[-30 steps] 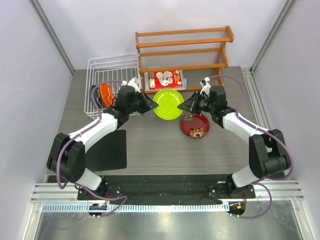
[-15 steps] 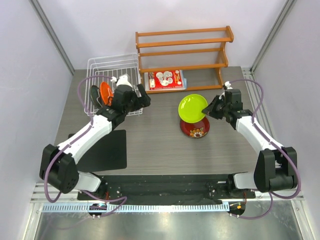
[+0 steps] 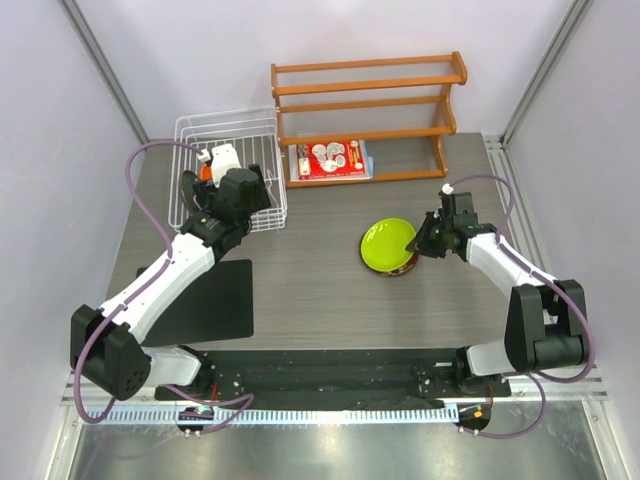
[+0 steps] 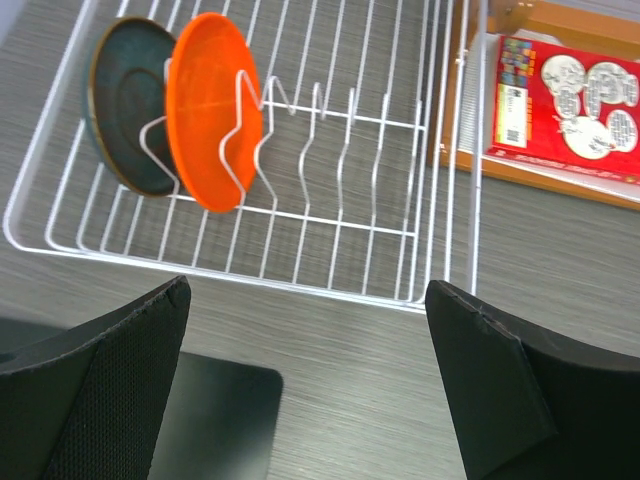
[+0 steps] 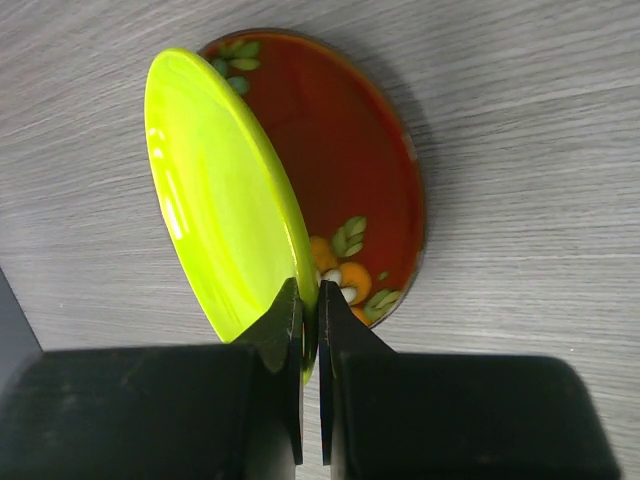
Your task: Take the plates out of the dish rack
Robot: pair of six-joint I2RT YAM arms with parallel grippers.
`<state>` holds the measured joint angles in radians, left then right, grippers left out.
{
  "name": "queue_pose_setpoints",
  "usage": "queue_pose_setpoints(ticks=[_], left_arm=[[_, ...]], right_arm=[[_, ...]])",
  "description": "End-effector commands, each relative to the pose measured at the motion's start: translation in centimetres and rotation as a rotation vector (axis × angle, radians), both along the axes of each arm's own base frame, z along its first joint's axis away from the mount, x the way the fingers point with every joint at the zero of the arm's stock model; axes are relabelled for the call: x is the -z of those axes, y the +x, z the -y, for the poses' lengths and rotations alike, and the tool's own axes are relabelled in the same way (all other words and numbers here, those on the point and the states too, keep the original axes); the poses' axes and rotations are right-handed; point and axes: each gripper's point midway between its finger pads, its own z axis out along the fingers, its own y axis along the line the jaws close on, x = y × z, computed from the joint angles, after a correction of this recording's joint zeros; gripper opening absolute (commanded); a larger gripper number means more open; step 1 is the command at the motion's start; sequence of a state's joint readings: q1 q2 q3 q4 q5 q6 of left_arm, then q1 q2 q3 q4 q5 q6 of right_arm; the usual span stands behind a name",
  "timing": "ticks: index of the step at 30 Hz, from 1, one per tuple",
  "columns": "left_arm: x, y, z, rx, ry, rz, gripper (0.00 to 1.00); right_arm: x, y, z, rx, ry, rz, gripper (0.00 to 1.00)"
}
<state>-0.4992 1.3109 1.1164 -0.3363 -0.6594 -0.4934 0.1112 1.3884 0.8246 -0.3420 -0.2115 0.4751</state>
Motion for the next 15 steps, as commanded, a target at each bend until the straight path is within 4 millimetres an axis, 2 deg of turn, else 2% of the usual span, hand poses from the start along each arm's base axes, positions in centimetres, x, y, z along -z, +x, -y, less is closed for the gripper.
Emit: queue_pose_setpoints(ticks=[1, 2, 3, 5, 6, 9, 11, 14, 15], left_arm=[[-2.4, -0.4, -2.0, -0.073, 0.042, 0.06, 1.0], [-2.4, -0.5, -1.9, -0.074, 0.04, 0.063, 1.0], [-2.4, -0.5, -2.0, -0.076, 0.042, 0.063, 1.0], [-2.3, -0.4, -2.0, -0.073, 0.039, 0.066, 0.99], [-2.3, -0.4, -1.9, -0.071, 0.039, 0.066, 1.0], [-2.0, -0.2, -1.8, -0.071, 0.04, 0.061, 0.99], [-1.9, -0.1, -1.7, -0.069, 0.042, 0.056, 0.99], [-1.6, 0.2, -1.6, -0.07, 0.053, 0.043, 0.99], [-1.6, 0.3, -1.7, -0.073, 0.055, 0.042, 1.0]], right_arm=[[0.3, 0.2, 0.0, -0.036, -0.018, -0.019, 0.02], [0.5, 0.2, 0.0, -0.041, -0.015, -0.025, 0.05], [0.8, 0.2, -0.2, -0.047, -0.012, -0.035, 0.15], [1.0, 0.1, -0.2, -0.047, -0.013, -0.045, 0.23], [1.0, 0.0, -0.2, -0.049, -0.013, -0.049, 0.37], [0.9, 0.0, -0.1, -0.055, -0.017, -0.04, 0.6], [0.7, 0.1, 0.0, -0.064, -0.025, -0.034, 0.68], [0.1, 0.0, 0.5, -0.063, -0.055, -0.032, 0.71], [-0.6, 0.4, 1.1, -0.046, -0.096, -0.017, 0.75]])
